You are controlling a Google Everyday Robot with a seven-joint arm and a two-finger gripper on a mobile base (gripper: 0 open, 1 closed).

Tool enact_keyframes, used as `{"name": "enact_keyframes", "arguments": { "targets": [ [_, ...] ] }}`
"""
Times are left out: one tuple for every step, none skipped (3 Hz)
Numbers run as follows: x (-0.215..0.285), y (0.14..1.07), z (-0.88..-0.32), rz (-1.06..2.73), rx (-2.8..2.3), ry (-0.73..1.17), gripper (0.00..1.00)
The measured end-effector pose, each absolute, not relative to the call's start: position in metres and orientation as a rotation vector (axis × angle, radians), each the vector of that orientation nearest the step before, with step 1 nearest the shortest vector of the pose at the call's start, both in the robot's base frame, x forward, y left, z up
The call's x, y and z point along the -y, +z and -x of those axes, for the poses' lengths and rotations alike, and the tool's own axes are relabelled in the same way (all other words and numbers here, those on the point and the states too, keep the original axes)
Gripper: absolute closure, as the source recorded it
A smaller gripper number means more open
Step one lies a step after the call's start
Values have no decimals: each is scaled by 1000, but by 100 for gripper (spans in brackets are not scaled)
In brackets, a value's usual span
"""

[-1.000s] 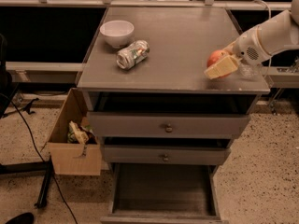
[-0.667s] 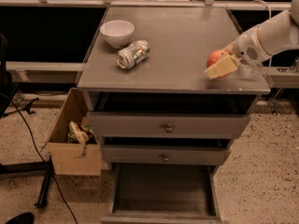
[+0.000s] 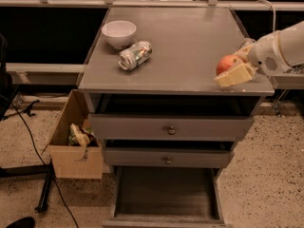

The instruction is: Place apple into top drawer

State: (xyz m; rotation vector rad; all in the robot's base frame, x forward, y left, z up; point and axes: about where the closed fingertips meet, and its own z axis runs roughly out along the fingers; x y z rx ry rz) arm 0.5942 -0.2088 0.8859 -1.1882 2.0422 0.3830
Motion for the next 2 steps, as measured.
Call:
{"name": "enact_keyframes", "arguments": {
  "targets": [
    [221, 893, -558, 1180, -2010, 390, 100],
    [233, 894, -513, 1167, -2014, 419, 100]
  ]
}}
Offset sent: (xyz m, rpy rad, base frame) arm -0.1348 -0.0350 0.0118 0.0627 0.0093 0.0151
